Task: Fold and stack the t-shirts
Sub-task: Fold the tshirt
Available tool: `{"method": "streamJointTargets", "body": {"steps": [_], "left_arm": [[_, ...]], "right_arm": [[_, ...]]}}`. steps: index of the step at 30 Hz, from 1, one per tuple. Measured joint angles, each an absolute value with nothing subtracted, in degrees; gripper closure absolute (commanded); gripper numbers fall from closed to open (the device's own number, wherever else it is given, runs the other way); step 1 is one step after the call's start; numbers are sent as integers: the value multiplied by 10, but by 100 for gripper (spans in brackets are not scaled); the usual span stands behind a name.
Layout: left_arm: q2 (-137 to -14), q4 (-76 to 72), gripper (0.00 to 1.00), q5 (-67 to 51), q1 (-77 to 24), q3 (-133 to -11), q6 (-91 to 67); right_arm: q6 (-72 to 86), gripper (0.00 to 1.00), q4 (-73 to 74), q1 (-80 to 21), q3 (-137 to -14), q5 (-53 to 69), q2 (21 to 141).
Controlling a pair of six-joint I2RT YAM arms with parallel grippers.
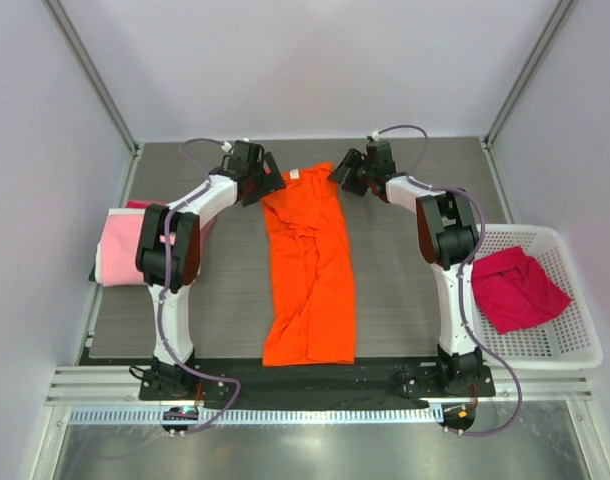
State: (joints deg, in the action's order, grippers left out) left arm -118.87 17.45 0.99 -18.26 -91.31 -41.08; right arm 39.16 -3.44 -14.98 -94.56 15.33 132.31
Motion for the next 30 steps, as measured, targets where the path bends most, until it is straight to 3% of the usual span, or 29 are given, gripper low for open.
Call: {"method": "streamJointTargets", "body": {"steps": [3, 6, 8, 11, 12, 15, 20, 24, 27, 29, 30], "left_arm": [[-1202, 164, 20, -5, -166, -909, -413], [-1214, 149, 26, -23, -151, -906, -420], [-1223, 139, 34, -32, -145, -906, -422], [-1245, 128, 47, -41, -140, -910, -428], [-1254, 127, 50, -43, -140, -916, -429], [-1284, 116, 62, -51, -138, -947, -436], [-1333, 87, 78, -72, -130, -999, -456], [-1359, 46, 77, -85, -123, -1014, -479], [-1389, 23, 64, -94, -119, -1051, -492], [-1403, 4, 53, -102, -118, -1067, -503], [-1406, -3, 47, -103, -118, -1072, -505]], "right_arm": [[391, 40, -30, -147, -1009, 166, 1367], [392, 52, -30, -145, -1050, 179, 1398], [397, 55, -34, -144, -1061, 187, 1409], [405, 68, -37, -142, -1065, 196, 1416], [407, 79, -38, -141, -1066, 198, 1419], [419, 94, -41, -138, -1069, 204, 1429], [455, 99, -72, -126, -1087, 234, 1455], [474, 99, -90, -113, -1088, 242, 1463], [484, 98, -98, -101, -1105, 249, 1477], [488, 88, -103, -90, -1118, 256, 1487], [490, 77, -105, -87, -1124, 258, 1491]]}}
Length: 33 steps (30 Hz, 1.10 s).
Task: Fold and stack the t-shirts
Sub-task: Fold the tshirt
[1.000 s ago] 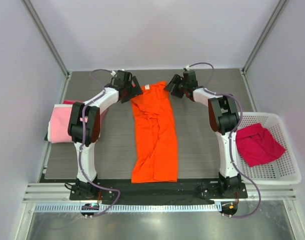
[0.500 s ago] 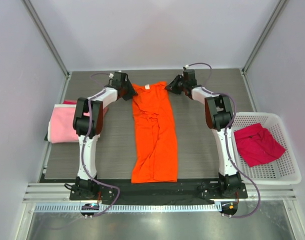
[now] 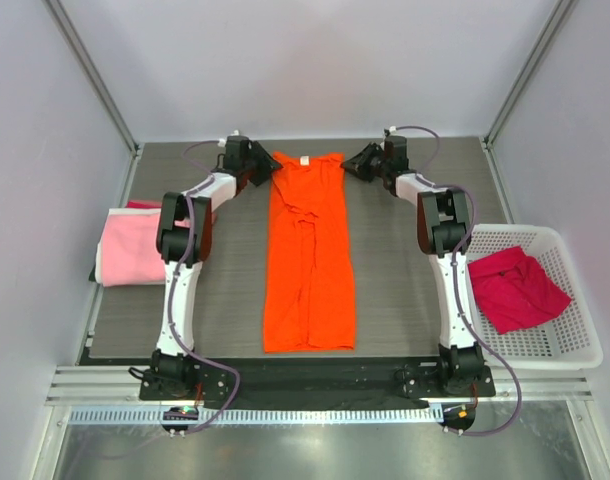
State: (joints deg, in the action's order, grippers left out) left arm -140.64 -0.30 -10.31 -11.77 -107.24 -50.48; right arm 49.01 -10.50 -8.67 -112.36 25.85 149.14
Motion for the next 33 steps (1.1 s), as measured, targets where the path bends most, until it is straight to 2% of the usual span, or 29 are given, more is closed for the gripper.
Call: {"method": "streamJointTargets", "body": {"steps": [1, 3, 8, 9, 13, 16, 17, 23, 28, 33], "left_arm": [[-1408, -10, 37, -107, -117, -1073, -508], [-1408, -23, 30, -116, -117, -1074, -516], [-1394, -54, 17, -123, -115, -1048, -519], [-1381, -61, 10, -123, -115, -1029, -517], [-1294, -48, 5, -113, -112, -916, -495], [-1208, -34, 4, -105, -111, -809, -490], [-1180, -30, 4, -105, -111, -774, -491], [-999, 13, 8, -89, -147, -585, -490], [-840, 77, 14, -71, -221, -459, -488], [-705, 141, 27, -61, -262, -346, -491]], "right_arm": [[495, 70, -108, -83, -1130, 263, 1496], [498, 51, -113, -77, -1140, 268, 1499], [494, 40, -138, -70, -1135, 279, 1494], [493, 37, -147, -70, -1122, 278, 1487], [487, 36, -155, -71, -1028, 266, 1424], [486, 37, -157, -75, -931, 252, 1359], [485, 40, -152, -77, -898, 247, 1335], [460, 42, -67, -117, -699, 210, 1162], [453, 41, 6, -171, -480, 166, 944], [455, 41, 59, -256, -339, 117, 764]]}}
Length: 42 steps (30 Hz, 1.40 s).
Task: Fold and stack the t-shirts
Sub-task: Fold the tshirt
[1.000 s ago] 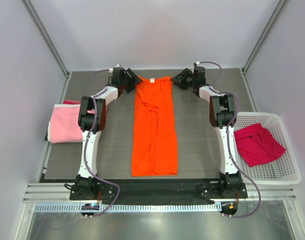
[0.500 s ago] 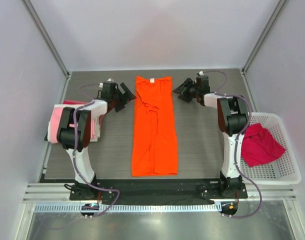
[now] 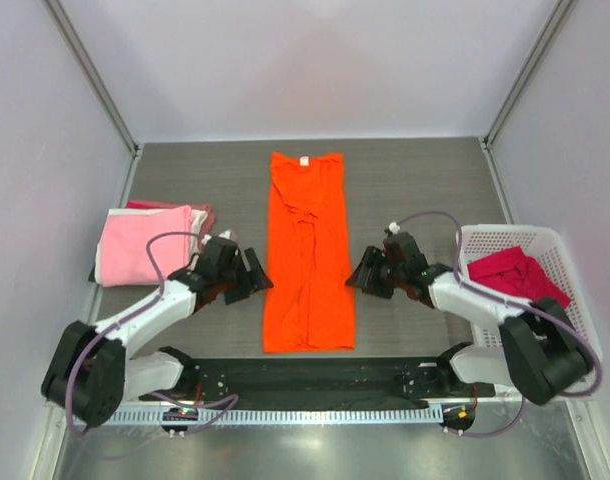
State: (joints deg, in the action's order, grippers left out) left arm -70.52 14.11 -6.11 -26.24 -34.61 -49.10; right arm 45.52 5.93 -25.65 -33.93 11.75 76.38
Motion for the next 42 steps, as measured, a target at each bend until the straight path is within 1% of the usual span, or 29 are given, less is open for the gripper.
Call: {"method": "streamJointTargets", "body": {"steps": [3, 5, 9, 13, 14, 19, 22, 23, 24, 25, 27, 31, 39, 40, 41, 42], "left_arm": [[-615, 189, 32, -63, -270, -274, -496], [-540, 217, 34, -66, -277, -231, -507], [-444, 254, 36, -72, -306, -196, -535], [-426, 261, 37, -80, -326, -181, -557], [-427, 262, 37, -83, -328, -177, -562], [-427, 260, 39, -104, -334, -159, -584], [-418, 243, 41, -119, -338, -145, -597], [-415, 238, 42, -124, -339, -140, -601], [-412, 232, 45, -130, -340, -134, -606], [-411, 226, 46, -134, -341, -130, -611], [-412, 213, 49, -147, -342, -121, -617], [-426, 191, 51, -170, -346, -114, -626], [-448, 177, 61, -190, -362, -110, -626], [-449, 177, 63, -190, -366, -110, -626], [-453, 176, 70, -190, -369, -110, -626], [-456, 175, 74, -190, -372, -110, -625]], "right_arm": [[470, 44, 82, -312, -254, 100, 668], [490, 48, 93, -339, -206, 97, 617], [524, 50, 105, -383, -168, 89, 550], [549, 54, 119, -422, -162, 86, 535], [555, 57, 121, -429, -162, 85, 536], [573, 61, 119, -463, -167, 84, 557], [579, 71, 114, -486, -174, 84, 576], [582, 81, 111, -492, -175, 84, 582], [585, 86, 109, -497, -175, 84, 587], [587, 94, 110, -499, -175, 83, 590], [591, 98, 112, -502, -175, 82, 593], [597, 99, 119, -503, -174, 81, 586], [599, 99, 124, -505, -171, 81, 569], [600, 99, 125, -505, -170, 81, 567], [600, 99, 127, -505, -169, 80, 565], [600, 99, 131, -506, -169, 79, 561]]}}
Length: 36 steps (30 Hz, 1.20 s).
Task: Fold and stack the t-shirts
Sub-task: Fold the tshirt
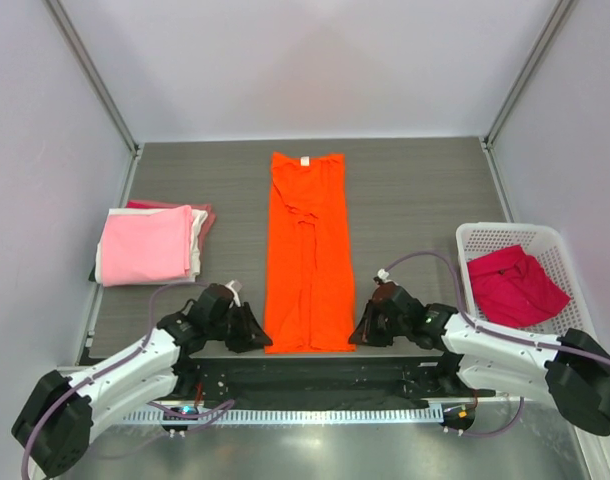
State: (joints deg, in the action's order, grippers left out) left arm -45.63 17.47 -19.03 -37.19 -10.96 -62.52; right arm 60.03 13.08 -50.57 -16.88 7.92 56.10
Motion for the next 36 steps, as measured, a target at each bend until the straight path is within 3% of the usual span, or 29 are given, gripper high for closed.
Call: {"method": "streamJointTargets", "body": {"steps": [3, 12, 18, 23, 36], "left_arm": [[-469, 174, 100, -192, -377, -109, -628], [-428, 192, 100, -213, -379, -120, -638], [-442, 195, 100, -222, -376, -192, -643], [-523, 195, 100, -230, -338, -263, -625], [-761, 189, 100, -219, -187, -486, -561]], "right_arm": [[602, 99, 142, -506, -169, 76, 544], [602, 99, 212, -510, -185, 70, 454], [597, 99, 250, -510, -241, 41, 430], [567, 99, 266, -488, -319, 5, 492], [433, 99, 236, -251, -526, 82, 766]]}}
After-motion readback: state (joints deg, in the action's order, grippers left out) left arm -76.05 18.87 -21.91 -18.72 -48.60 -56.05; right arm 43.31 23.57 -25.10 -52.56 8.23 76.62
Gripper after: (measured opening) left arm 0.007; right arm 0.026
